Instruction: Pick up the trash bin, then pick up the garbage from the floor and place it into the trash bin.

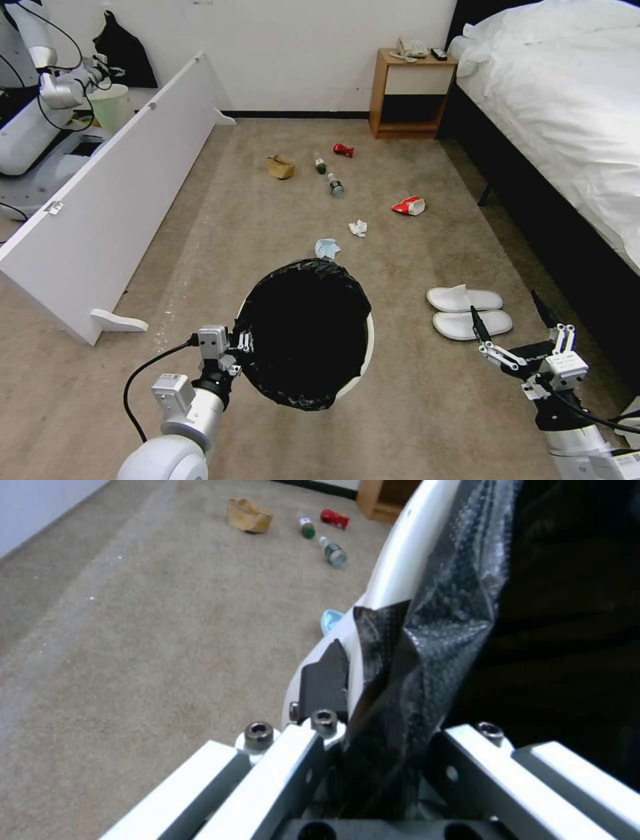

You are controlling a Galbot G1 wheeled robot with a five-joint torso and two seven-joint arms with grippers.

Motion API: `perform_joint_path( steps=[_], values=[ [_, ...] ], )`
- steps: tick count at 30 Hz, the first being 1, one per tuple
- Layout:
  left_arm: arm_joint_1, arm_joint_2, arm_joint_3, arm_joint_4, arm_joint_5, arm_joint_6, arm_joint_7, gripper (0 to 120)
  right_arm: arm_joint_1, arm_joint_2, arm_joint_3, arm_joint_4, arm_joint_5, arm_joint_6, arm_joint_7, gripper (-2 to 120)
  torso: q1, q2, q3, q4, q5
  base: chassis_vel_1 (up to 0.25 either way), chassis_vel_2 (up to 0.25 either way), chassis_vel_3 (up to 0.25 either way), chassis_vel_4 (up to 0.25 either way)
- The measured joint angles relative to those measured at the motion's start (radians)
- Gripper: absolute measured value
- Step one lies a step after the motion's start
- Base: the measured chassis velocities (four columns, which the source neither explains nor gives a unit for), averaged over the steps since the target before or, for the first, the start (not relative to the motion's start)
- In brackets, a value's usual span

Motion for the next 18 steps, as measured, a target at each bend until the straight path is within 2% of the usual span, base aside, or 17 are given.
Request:
perform_joint_path(
  steps=[18],
  values=[
    [-0.002, -0.012, 0.000, 0.007, 0.006, -0.003, 0.002, 2, 0.008, -0.003, 0.000, 0.004, 0.001, -0.026, -0.003, 100, 0.000, 0.000, 0.000, 0.0000, 0.0004, 0.000, 0.000, 0.000, 0.000]
  ],
)
